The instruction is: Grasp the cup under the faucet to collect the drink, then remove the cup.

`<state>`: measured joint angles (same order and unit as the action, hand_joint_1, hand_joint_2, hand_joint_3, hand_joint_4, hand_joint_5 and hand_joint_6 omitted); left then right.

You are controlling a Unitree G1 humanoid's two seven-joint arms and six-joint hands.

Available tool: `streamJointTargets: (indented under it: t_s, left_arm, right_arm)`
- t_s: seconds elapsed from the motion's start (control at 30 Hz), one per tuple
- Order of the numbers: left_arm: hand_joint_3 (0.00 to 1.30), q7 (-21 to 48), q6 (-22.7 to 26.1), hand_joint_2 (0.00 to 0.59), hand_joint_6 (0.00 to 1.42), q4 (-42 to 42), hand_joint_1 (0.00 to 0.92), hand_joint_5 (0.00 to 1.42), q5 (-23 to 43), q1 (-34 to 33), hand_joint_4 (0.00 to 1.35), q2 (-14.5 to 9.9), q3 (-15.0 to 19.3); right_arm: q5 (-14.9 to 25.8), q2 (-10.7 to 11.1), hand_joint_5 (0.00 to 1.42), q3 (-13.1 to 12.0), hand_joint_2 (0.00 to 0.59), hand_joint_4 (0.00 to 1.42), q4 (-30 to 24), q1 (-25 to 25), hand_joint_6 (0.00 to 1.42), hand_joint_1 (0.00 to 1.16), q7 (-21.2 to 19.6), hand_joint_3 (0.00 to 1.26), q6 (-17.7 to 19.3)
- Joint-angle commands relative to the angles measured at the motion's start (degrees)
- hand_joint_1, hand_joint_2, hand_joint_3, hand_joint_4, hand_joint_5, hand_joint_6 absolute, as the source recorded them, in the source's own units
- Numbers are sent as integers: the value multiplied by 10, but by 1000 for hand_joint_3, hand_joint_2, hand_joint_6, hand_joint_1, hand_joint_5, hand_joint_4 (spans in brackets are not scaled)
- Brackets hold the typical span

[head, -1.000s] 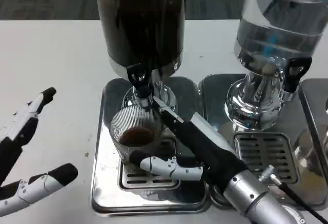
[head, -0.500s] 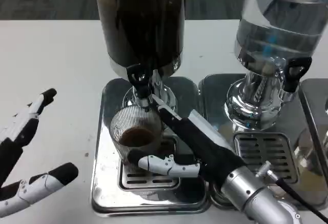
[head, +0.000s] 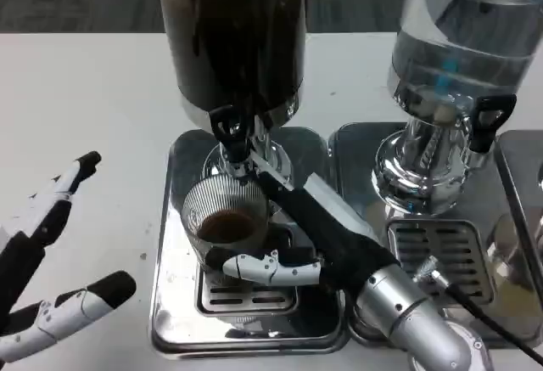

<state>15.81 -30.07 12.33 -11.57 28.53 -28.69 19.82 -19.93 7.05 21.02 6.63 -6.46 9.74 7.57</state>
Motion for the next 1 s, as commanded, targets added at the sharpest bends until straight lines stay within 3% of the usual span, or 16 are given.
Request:
streamJointTargets:
  t_s: [0.03, 1.0]
  left_arm:
    - [0, 3, 8, 64, 0, 6, 0, 0, 6, 2, 0, -3, -1]
    - [31, 3, 9, 76, 0, -2, 0, 0, 12, -6, 0, -4, -6]
  right_arm:
    - [-9, -7, 0, 1, 169, 0, 10, -14, 73, 672, -11, 0, -6]
    - [-23, -6, 24, 9, 173, 0, 32, -34, 122, 730, -21, 0, -7]
